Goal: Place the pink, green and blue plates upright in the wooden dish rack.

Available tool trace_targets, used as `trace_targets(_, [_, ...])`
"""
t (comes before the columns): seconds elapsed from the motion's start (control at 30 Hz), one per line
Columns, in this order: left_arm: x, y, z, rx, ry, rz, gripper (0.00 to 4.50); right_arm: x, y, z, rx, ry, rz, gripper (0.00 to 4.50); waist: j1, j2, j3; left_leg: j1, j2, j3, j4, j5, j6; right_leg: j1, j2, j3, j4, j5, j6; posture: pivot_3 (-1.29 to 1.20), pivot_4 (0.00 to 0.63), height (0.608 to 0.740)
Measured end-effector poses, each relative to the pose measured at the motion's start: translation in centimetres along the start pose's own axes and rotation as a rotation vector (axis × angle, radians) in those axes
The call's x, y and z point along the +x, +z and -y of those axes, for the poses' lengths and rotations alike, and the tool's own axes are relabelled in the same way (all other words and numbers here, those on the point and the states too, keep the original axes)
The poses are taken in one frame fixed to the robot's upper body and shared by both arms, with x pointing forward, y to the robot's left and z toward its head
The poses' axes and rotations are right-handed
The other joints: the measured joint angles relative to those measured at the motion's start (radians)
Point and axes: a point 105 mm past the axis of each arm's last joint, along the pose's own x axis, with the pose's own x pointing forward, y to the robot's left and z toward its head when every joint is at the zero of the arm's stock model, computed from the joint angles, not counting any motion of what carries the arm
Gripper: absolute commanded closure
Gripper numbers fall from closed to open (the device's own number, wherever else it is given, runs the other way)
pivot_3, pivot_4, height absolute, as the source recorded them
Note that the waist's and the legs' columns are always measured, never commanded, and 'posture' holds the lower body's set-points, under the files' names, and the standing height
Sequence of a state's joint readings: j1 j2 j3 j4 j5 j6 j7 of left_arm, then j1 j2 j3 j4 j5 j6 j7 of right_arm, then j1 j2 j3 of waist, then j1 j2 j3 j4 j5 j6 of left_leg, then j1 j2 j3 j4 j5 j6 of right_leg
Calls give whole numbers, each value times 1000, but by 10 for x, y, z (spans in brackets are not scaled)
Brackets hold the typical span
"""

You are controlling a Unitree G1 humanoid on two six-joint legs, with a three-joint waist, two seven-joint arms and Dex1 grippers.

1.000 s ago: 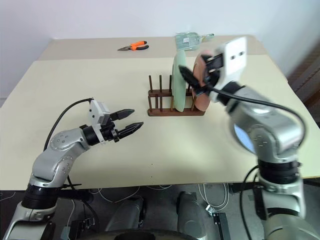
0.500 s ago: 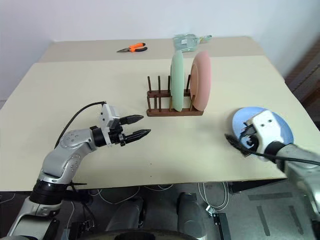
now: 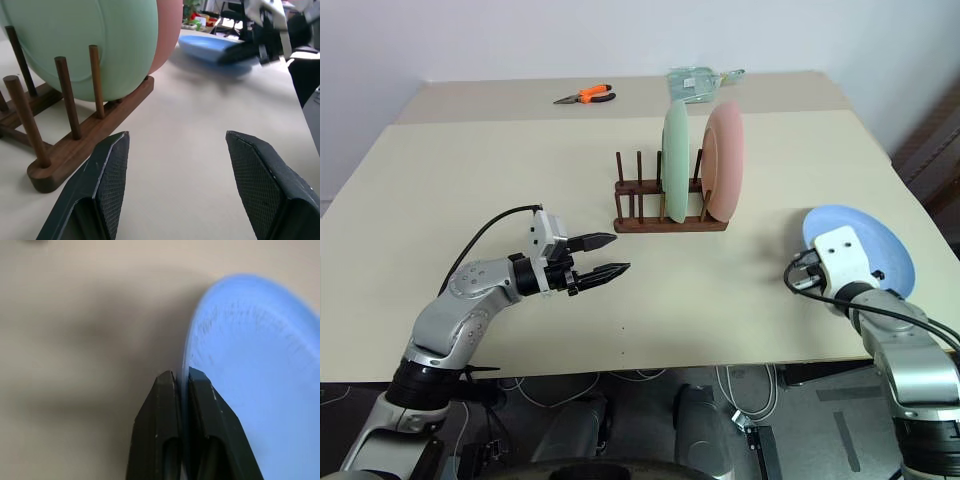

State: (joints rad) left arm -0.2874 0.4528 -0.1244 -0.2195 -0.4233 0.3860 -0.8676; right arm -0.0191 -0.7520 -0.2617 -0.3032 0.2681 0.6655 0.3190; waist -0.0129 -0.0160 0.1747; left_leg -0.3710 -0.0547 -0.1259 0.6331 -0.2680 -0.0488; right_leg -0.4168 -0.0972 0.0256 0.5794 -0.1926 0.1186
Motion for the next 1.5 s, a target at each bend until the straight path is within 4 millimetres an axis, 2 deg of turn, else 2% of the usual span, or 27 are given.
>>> trace_targets(0.07, [-1,0,-1,4,8,-1,1342,1,36,9,14,-21,147,4480,-2,1,0,0,0,0,0,0,0,0,0,0,0,0,0,0,150,740])
trace_targets(0.1, [-2,-1,-2,5,14,-7,1342,0,62,13,41,-27,244,4480,-3,1,0,0,0,0,0,0,0,0,0,0,0,0,0,0,150,740])
trace_targets(0.17, [-7,-5,-8,13,48,-28,1342,-11,130,18,142,4,505,4480,-8,4,2,1,0,0,0,0,0,-1,0,0,1,1,0,0,150,740])
trace_targets(0.2, [-10,-7,-12,20,69,-39,1342,-24,166,17,212,46,651,4480,-10,5,2,1,1,0,-1,0,0,-1,1,0,1,1,0,0,150,740])
trace_targets(0.23, [-12,-10,-14,28,85,-49,1342,-45,205,13,252,109,815,4480,-5,5,2,1,1,-2,-2,0,0,-2,1,-1,2,2,2,0,150,740])
trace_targets(0.27, [-15,-12,-16,35,101,-52,1342,-64,229,6,275,180,928,4480,0,3,1,0,1,-5,-3,0,0,-2,2,-3,2,2,2,0,150,740])
trace_targets(0.3, [-18,-15,-18,35,125,-57,1342,-78,246,-3,305,263,1006,4480,5,2,0,-1,1,-7,-3,0,0,-1,1,-5,2,2,2,0,150,740])
trace_targets(0.37, [-27,-22,-28,21,192,-63,1342,-93,265,-26,416,461,1084,4480,7,-1,-2,-2,1,-8,-2,0,0,-1,1,-6,1,2,2,0,150,740])
trace_targets(0.47, [-42,-27,-42,18,290,-42,1342,-91,280,-64,682,722,1076,4480,0,0,-2,-2,0,-6,-2,0,0,-2,0,-3,1,1,0,0,150,740])
trace_targets(0.53, [-48,-29,-48,24,330,-31,1342,-87,287,-87,812,837,1018,4480,-2,0,-2,-2,0,-6,-2,0,0,-4,0,-3,2,1,0,0,150,740])
trace_targets(0.63, [-59,-31,-56,30,386,-23,1342,-79,293,-117,957,943,906,4480,0,1,-2,-2,0,-6,-3,0,-1,-6,0,-3,5,2,2,0,150,740])
trace_targets(0.73, [-69,-27,-62,50,418,-16,1342,-66,293,-137,1052,969,782,4480,0,1,-2,-2,0,-6,-3,0,-1,-6,0,-3,5,2,2,0,150,740])
trace_targets(0.87, [-77,-22,-66,52,437,-6,1342,-43,281,-151,1113,931,649,4480,-1,1,-2,-2,0,-6,-3,0,-1,-6,0,-3,5,2,2,0,150,740])
trace_targets(1.27, [-72,-20,-57,35,405,-5,1342,9,247,-167,1168,792,424,4480,-8,1,-2,-2,0,-5,-3,0,-1,-7,1,-3,6,3,2,0,150,740])
trace_targets(1.37, [-70,-20,-56,34,401,-1,1342,25,237,-169,1149,743,389,3532,-7,1,-2,-2,0,-5,-3,0,-1,-7,1,-3,6,2,2,0,150,740])
trace_targets(1.5, [-67,-19,-52,36,392,0,1342,34,235,-166,996,685,433,1569,-7,2,-2,-2,0,-4,-3,0,-1,-7,1,-3,6,2,2,0,150,740])
